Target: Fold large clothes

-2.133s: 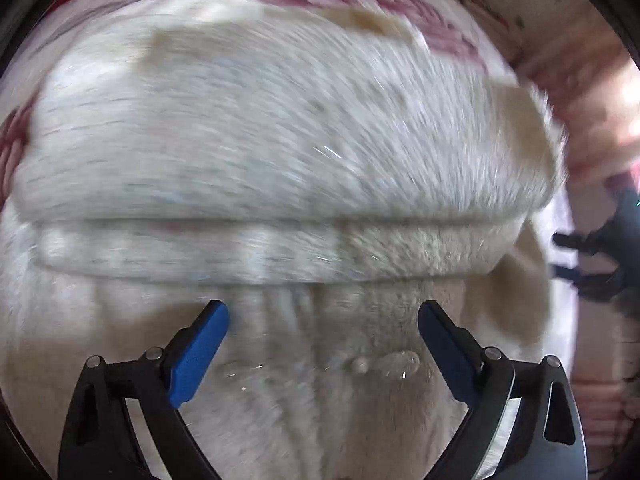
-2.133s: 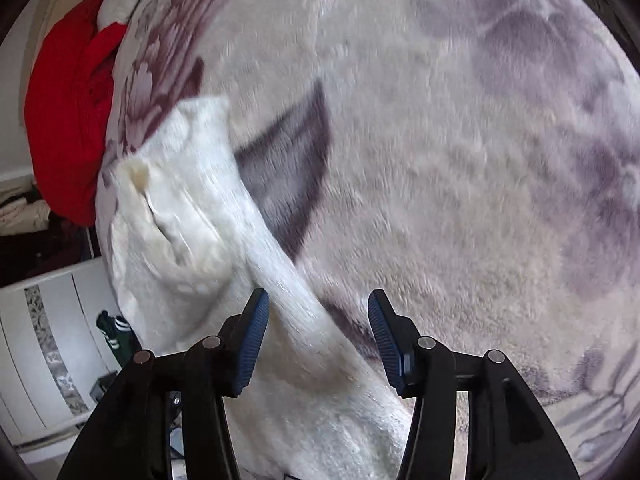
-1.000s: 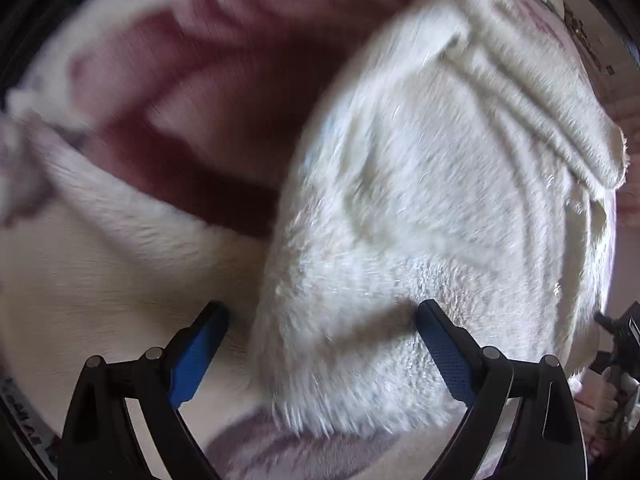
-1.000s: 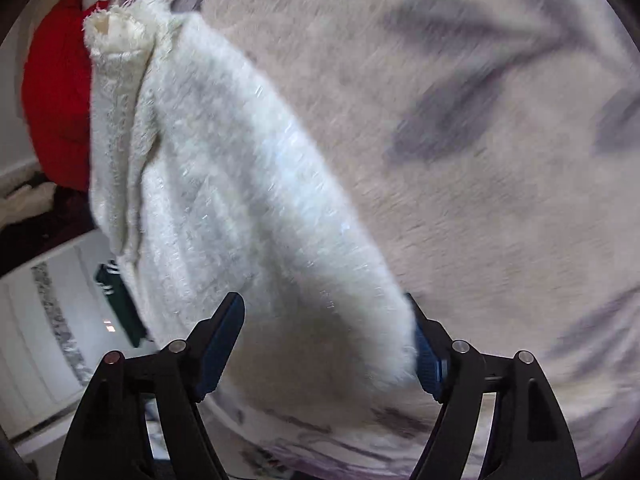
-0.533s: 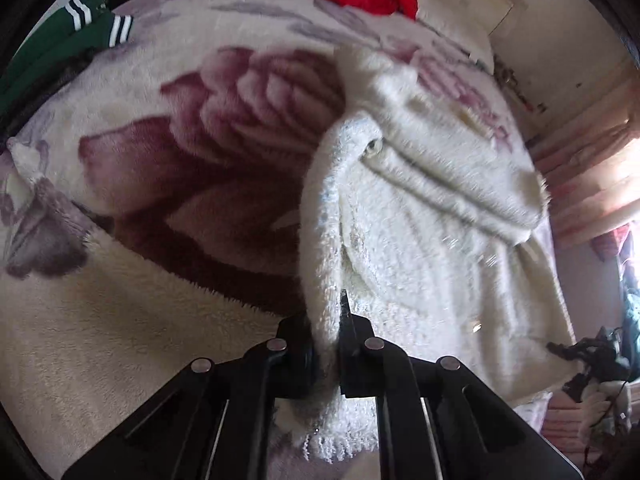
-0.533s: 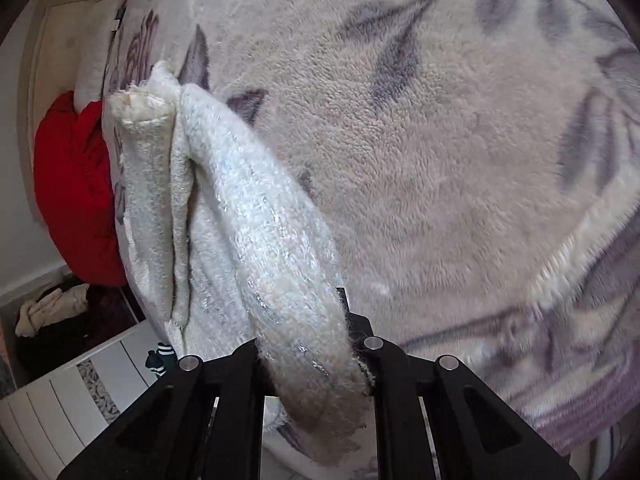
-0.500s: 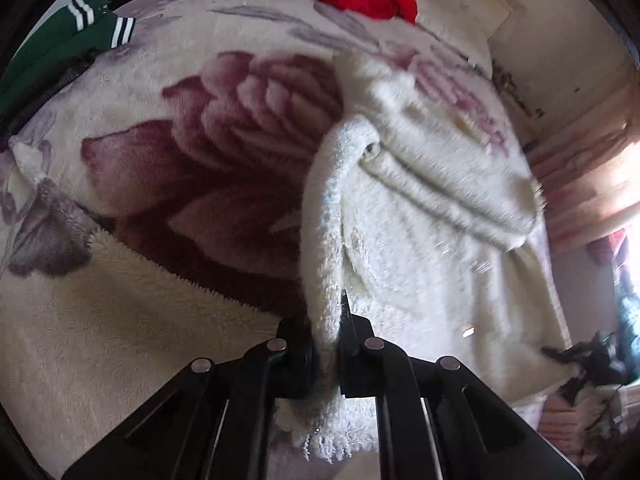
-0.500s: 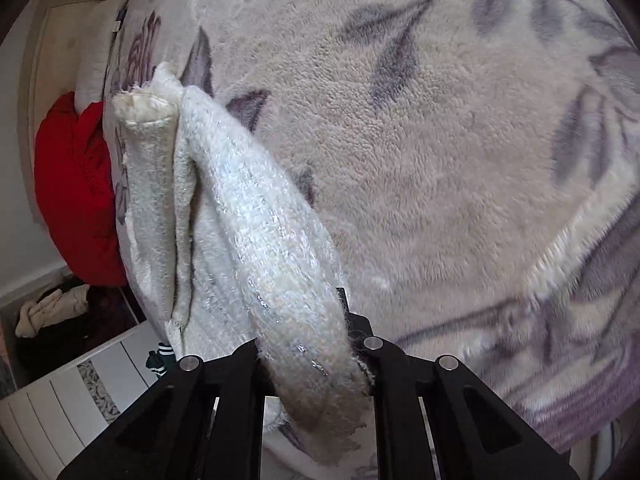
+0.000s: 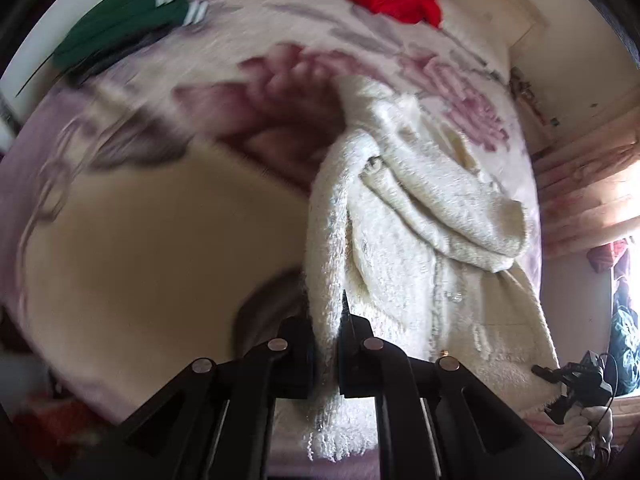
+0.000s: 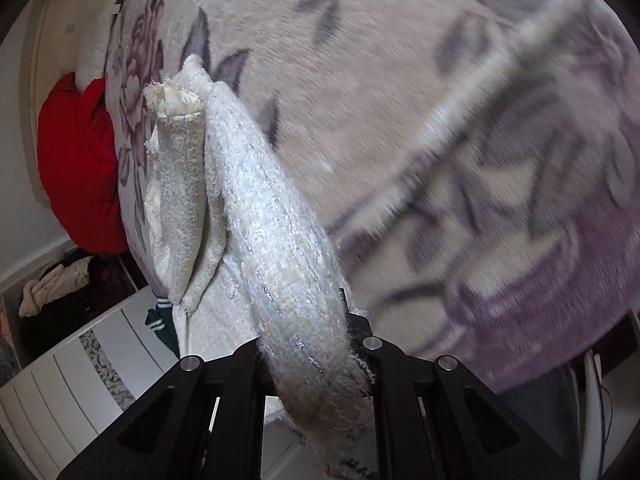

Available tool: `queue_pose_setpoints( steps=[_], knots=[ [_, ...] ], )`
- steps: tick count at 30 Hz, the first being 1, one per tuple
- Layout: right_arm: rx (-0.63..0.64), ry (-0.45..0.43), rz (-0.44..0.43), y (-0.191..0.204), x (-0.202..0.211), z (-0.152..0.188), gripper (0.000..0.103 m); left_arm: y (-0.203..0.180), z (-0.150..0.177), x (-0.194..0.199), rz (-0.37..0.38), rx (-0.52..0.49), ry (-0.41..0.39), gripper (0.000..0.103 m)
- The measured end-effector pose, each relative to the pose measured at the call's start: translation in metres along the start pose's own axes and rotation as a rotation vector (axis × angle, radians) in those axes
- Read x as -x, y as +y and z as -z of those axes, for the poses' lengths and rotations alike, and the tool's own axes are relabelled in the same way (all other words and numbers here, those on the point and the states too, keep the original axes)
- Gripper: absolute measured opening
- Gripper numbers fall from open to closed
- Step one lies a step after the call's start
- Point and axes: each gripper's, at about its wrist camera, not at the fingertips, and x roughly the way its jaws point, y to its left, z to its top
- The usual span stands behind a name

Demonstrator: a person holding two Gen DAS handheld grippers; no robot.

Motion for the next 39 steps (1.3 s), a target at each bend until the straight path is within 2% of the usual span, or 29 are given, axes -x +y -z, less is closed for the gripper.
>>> queue_pose_setpoints(
  steps=[3,5,6,8,9,10,11,13,14,15,16,17,19,21,22,24,27,29,30,33,34,35,36,37,39],
  knots=[
    [-0.054,0.04,0.04,-0.043,0.012,0.028,0.012,0.024,0.042,0.007,-0.066,0.045,0.064,0.006],
    [-0.08,0.059,0.075,-0.073,0.015,0.043,0.012,0.038,0.065,-0.003,-0.113,0.06,0.112,0.009],
    [-0.095,0.071,0.096,-0.087,0.012,0.046,0.012,0.042,0.072,-0.01,-0.133,0.05,0.134,0.011],
    [-0.079,0.142,0.114,-0.109,-0.01,0.042,0.014,0.05,0.083,-0.033,-0.245,0.042,0.222,0.011],
    [-0.071,0.154,0.174,-0.115,-0.018,0.038,0.016,0.053,0.085,-0.037,-0.251,0.044,0.247,0.011],
    [-0.05,0.173,0.232,-0.116,-0.026,0.034,0.026,0.055,0.086,-0.035,-0.266,0.051,0.245,0.011],
    [-0.009,0.215,0.277,-0.112,-0.035,0.031,0.042,0.057,0.086,-0.029,-0.289,0.061,0.235,0.011],
    [0.046,0.216,0.313,-0.1,-0.034,0.029,0.061,0.06,0.081,-0.016,-0.321,0.079,0.218,0.012],
    [0.066,0.211,0.317,-0.093,-0.029,0.03,0.064,0.058,0.076,-0.01,-0.351,0.074,0.21,0.027],
    [0.08,0.21,0.33,-0.082,-0.024,0.028,0.064,0.054,0.07,-0.006,-0.381,0.061,0.198,0.041],
    [0.086,0.202,0.331,-0.073,-0.018,0.027,0.064,0.048,0.062,-0.003,-0.404,0.049,0.169,0.075],
    [0.1,0.195,0.317,-0.058,-0.014,0.024,0.064,0.04,0.053,-0.002,-0.41,0.032,0.133,0.094],
    [0.173,0.185,0.288,-0.013,-0.013,0.014,0.064,0.02,0.034,-0.009,-0.396,-0.02,0.07,0.094],
    [0.29,0.178,0.251,0.047,-0.024,0.004,0.064,-0.005,-0.001,-0.025,-0.382,-0.055,0.028,0.094],
    [0.345,0.179,0.235,0.076,-0.035,-0.004,0.064,-0.025,-0.03,-0.039,-0.344,-0.071,-0.003,0.094],
    [0.461,0.15,0.207,0.14,-0.063,-0.023,0.065,-0.054,-0.074,-0.062,-0.314,-0.111,-0.051,0.094],
    [0.594,0.101,0.231,0.223,-0.119,-0.05,0.065,-0.089,-0.132,-0.104,-0.266,-0.159,-0.086,0.094],
    [0.668,0.102,0.287,0.265,-0.164,-0.066,0.065,-0.11,-0.156,-0.133,-0.274,-0.215,-0.104,0.094],
    [0.689,0.098,0.338,0.282,-0.188,-0.075,0.065,-0.121,-0.169,-0.156,-0.305,-0.261,-0.106,0.094],
    [0.723,0.15,0.499,0.302,-0.252,-0.094,0.065,-0.13,-0.18,-0.202,-0.362,-0.327,-0.067,0.094],
    [0.731,0.16,0.553,0.303,-0.266,-0.095,0.064,-0.13,-0.181,-0.214,-0.368,-0.33,-0.04,0.094],
    [0.739,0.162,0.607,0.301,-0.276,-0.094,0.039,-0.13,-0.182,-0.222,-0.366,-0.333,-0.023,0.094],
    [0.729,0.138,0.614,0.3,-0.278,-0.094,0.017,-0.129,-0.179,-0.225,-0.368,-0.34,-0.018,0.094],
    [0.702,0.116,0.614,0.298,-0.277,-0.095,0.01,-0.13,-0.175,-0.225,-0.375,-0.349,-0.018,0.094],
    [0.641,0.071,0.572,0.299,-0.268,-0.1,0.009,-0.125,-0.168,-0.222,-0.364,-0.363,-0.026,0.094]
  ],
)
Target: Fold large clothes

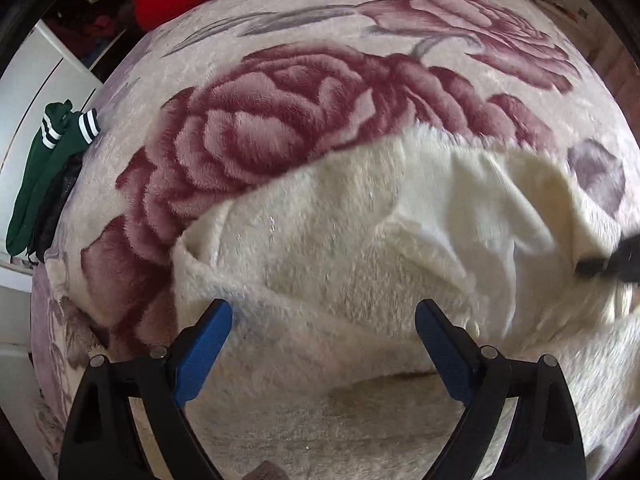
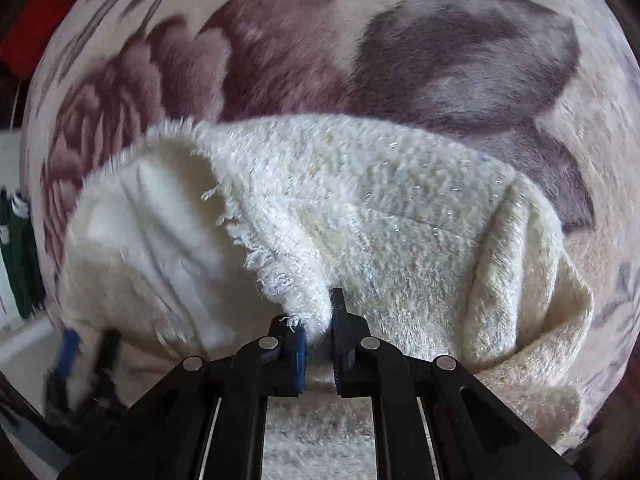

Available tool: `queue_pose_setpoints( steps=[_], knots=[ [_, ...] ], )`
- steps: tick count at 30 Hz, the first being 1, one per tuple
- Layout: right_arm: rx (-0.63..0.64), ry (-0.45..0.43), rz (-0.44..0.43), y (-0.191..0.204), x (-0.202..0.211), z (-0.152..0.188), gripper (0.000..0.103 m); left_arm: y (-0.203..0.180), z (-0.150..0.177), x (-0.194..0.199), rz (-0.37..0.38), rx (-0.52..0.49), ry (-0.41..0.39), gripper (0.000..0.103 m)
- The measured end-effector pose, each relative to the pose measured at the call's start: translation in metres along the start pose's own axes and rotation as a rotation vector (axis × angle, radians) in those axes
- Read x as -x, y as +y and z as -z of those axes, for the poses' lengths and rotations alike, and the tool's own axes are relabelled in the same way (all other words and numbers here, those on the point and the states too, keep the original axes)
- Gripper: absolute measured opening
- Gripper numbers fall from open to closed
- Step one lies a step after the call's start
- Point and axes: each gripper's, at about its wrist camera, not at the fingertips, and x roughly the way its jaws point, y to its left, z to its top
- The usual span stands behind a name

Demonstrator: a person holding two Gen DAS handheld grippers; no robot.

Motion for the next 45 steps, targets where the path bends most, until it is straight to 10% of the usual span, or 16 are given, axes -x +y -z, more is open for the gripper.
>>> queue_pose_setpoints(
  steps=[9,13,16,22,25,28,32,33,34,45],
  knots=[
    [-0.084,-0.195,-0.035,0.014,0.065,-0.035,0.008,0.026,-0.007,0.014,0.054,0.094,-0.042,0.094],
    [-0.094,-0.116,-0.066,0.012,0.05,-0.052,0.01,0.048,-0.02,0.021,0.043,0.173,-0.073,0.094],
    [-0.073,0.004,-0.098,0.002,0.042,-0.052,0.025,0.073,-0.018,0.034,-0.002,0.233,-0.105,0.094],
    [0.102,-0.192,-0.201,0.025,0.1,0.012,0.062,0.111,0.008,0.04,-0.089,0.291,-0.102,0.094],
    [0.228,-0.035,-0.355,0.059,0.068,0.024,0.065,0.118,0.019,0.028,-0.105,0.308,-0.063,0.094],
    [0.259,0.073,-0.272,0.089,0.011,0.016,0.065,0.123,0.026,0.016,-0.127,0.318,-0.033,0.094],
    [0.253,0.145,-0.219,0.11,-0.044,0.01,0.053,0.132,0.033,0.009,-0.131,0.341,-0.028,0.094],
    [0.281,0.131,-0.211,0.114,-0.046,0.013,0.041,0.134,0.035,0.008,-0.131,0.343,-0.027,0.094],
    [0.302,0.099,-0.187,0.119,-0.044,0.016,0.007,0.136,0.036,0.007,-0.131,0.343,-0.026,0.094],
    [0.257,-0.162,-0.072,0.104,0.028,-0.001,0.006,0.158,0.04,0.02,-0.075,0.381,-0.035,0.094]
  ],
)
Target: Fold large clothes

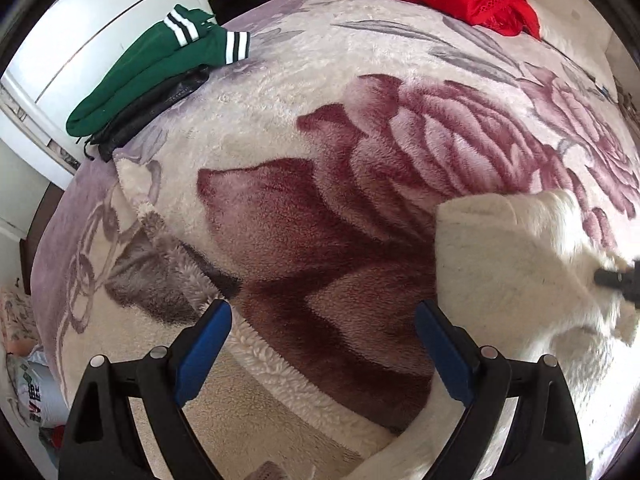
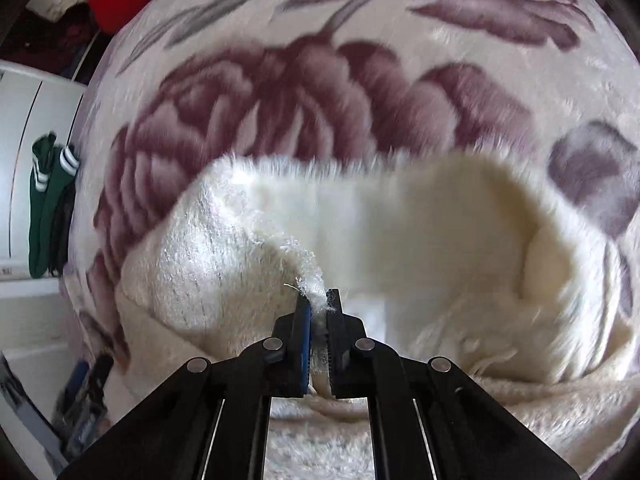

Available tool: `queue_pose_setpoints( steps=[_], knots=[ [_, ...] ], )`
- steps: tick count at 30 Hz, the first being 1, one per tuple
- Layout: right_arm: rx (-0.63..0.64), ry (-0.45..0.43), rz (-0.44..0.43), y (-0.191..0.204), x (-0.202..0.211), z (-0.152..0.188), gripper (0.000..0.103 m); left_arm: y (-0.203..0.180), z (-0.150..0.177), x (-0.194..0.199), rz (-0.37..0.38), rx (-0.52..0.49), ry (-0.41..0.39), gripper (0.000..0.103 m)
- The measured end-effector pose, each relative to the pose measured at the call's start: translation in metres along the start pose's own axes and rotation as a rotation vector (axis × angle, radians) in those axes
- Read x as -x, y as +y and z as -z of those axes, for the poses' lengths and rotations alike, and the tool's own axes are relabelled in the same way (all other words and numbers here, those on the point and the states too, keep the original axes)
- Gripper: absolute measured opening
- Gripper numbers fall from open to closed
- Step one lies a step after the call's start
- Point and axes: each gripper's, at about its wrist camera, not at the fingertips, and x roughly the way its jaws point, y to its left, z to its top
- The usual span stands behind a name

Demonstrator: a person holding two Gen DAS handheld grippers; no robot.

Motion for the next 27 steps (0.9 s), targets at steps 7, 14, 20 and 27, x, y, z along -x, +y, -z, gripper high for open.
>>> queue_pose_setpoints(
  steps=[7,14,20,27],
  knots=[
    [-0.041,0.209,-0.12,-0.009,-0.025,-0.024,0.025,-0.001,0.017,0.02,0.054,-0.056,-0.003,0.094],
    [-0.072,0.075,-0.157,-0.059,0.075,0.087,0.055,0.011,0.089,0.05,0.07,-0.151,0.045,0.094],
    [-0.136,0.314,-0.072,-0.079,0.017,0.25,0.055,0.01,0.185,0.044,0.045,-0.245,0.23,0.094],
    [-0.232,0.266,0.062,-0.084,-0.038,0.335,0.014,0.004,0.234,0.048,0.038,-0.28,0.295,0.094]
  ],
)
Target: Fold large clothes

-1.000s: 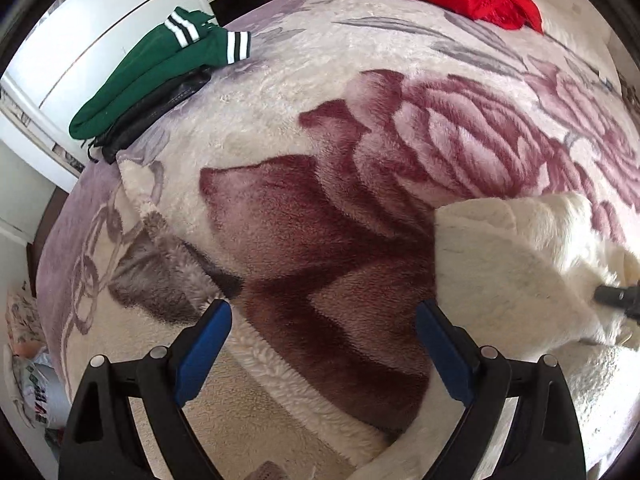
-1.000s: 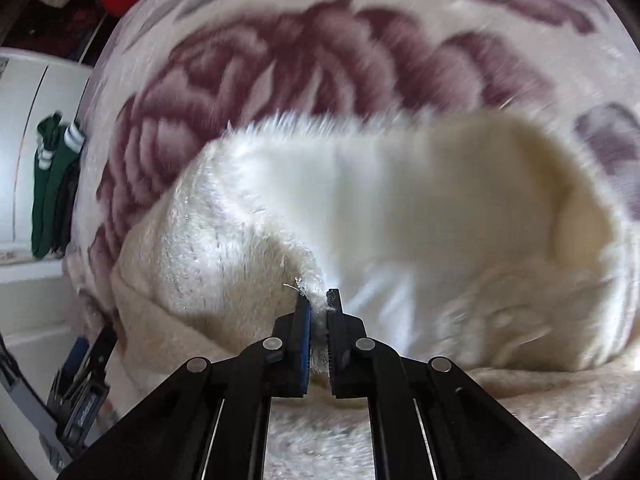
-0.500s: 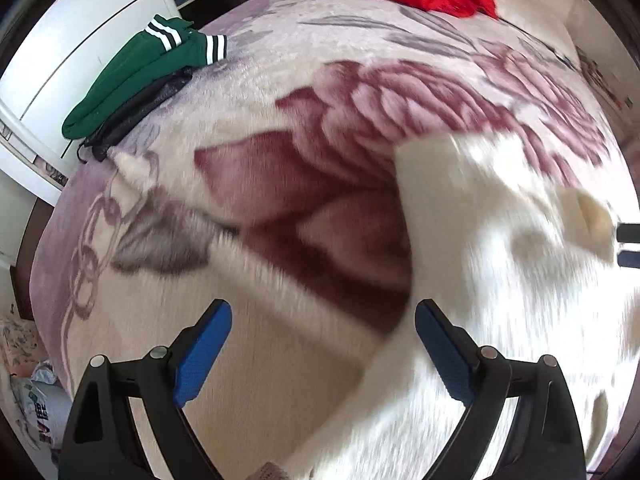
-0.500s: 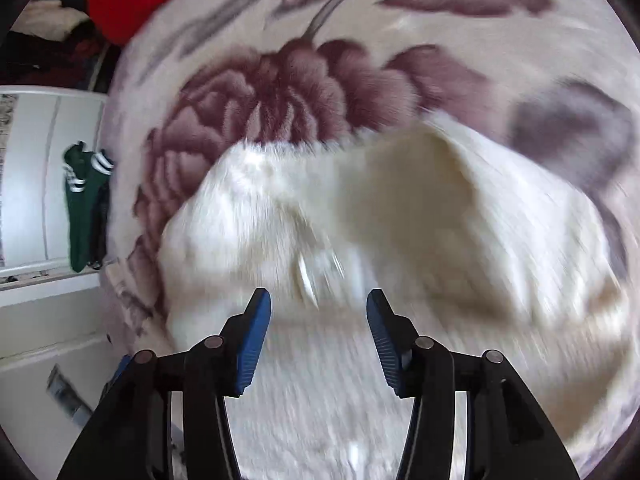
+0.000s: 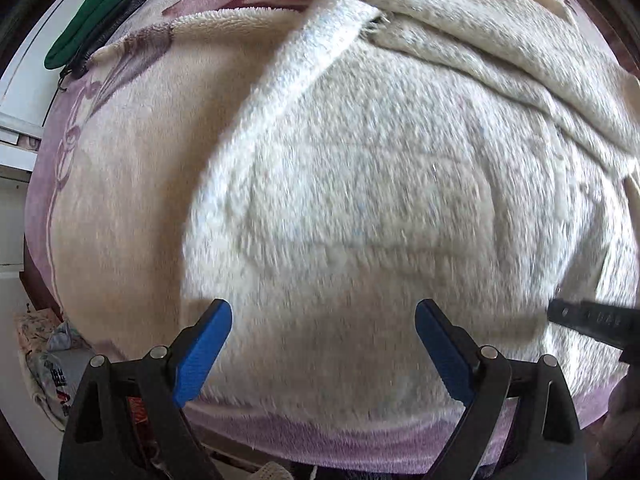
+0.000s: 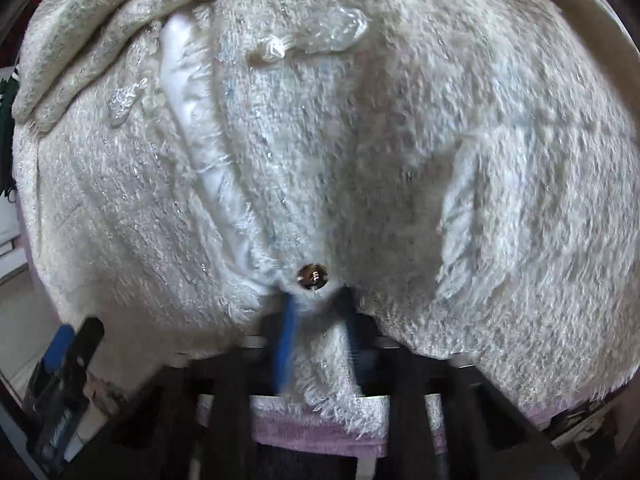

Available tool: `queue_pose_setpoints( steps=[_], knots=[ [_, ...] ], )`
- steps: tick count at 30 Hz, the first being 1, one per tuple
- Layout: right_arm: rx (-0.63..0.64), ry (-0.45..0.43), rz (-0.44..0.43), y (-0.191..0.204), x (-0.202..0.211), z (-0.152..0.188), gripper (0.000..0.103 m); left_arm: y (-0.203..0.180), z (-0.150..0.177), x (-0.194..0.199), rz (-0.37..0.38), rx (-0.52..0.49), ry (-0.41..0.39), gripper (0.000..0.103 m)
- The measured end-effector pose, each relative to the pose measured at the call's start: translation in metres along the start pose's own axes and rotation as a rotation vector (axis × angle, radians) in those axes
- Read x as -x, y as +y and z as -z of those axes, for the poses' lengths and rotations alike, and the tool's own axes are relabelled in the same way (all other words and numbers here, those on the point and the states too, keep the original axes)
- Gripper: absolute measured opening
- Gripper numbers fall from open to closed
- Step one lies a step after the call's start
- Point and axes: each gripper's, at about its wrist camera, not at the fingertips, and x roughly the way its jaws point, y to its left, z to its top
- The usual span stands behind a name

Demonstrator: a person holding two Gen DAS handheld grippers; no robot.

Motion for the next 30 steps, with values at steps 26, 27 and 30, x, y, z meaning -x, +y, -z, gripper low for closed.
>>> queue_pose_setpoints(
  steps=[26,27,30],
  knots=[
    [0.025,-0.149,-0.154,-0.094,0.161,-0.356,0.077,-0.108,-0.181,0.039,0.191,0.037,-0.254,0.094],
    [0.02,-0.115,-0.171,-0.098,0.148,-0.361,0.077,-0.115,-0.183,0.037,0.194,0.03,-0.249,0.094],
    [0.005,-0.127,-0.239,-0.099,0.136,-0.36,0.066,-0.122,-0.185,0.036,0.197,0.018,-0.249,0.094]
  ],
)
